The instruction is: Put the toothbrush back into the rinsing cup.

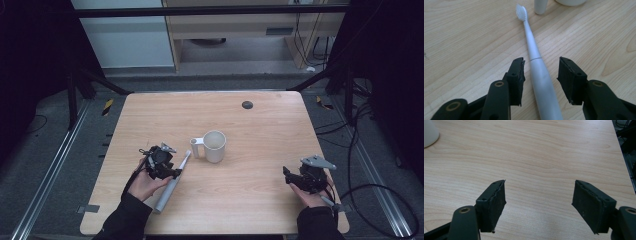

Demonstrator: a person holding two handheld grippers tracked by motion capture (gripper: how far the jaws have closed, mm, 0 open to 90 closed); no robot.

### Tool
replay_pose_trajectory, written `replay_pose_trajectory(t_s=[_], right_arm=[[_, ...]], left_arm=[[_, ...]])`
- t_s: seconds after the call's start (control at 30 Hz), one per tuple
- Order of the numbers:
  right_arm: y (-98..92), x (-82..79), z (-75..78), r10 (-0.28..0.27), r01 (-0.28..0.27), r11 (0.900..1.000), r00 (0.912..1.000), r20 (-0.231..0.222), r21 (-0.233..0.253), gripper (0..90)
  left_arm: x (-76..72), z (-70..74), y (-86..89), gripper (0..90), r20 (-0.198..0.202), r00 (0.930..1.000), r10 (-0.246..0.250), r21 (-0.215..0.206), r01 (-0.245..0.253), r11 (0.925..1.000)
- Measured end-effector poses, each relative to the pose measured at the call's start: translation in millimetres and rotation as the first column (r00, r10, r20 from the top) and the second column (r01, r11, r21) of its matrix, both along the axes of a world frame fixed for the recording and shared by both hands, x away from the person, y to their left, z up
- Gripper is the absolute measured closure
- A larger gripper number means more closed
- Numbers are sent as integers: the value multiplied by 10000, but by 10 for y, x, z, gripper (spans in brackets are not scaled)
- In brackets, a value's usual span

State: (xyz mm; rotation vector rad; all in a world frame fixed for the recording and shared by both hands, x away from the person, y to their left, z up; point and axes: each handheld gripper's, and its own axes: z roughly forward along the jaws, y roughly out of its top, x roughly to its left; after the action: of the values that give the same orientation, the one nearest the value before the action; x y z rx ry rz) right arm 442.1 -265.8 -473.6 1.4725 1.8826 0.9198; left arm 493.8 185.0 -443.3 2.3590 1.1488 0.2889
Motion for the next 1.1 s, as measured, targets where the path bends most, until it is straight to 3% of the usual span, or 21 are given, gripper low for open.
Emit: replay_pose_trajectory(t_s=[0.53, 1.1], right_arm=[[5, 9, -10, 61, -61, 10000, 9999, -123, 5, 263], [7, 23, -25, 137, -137, 9999, 9996, -255, -35, 264]], left_arm=[[37, -101, -63, 573, -507, 9987, -77, 552, 105, 9984], [82, -215, -76, 610, -1057, 9944, -38, 757, 119, 9971]])
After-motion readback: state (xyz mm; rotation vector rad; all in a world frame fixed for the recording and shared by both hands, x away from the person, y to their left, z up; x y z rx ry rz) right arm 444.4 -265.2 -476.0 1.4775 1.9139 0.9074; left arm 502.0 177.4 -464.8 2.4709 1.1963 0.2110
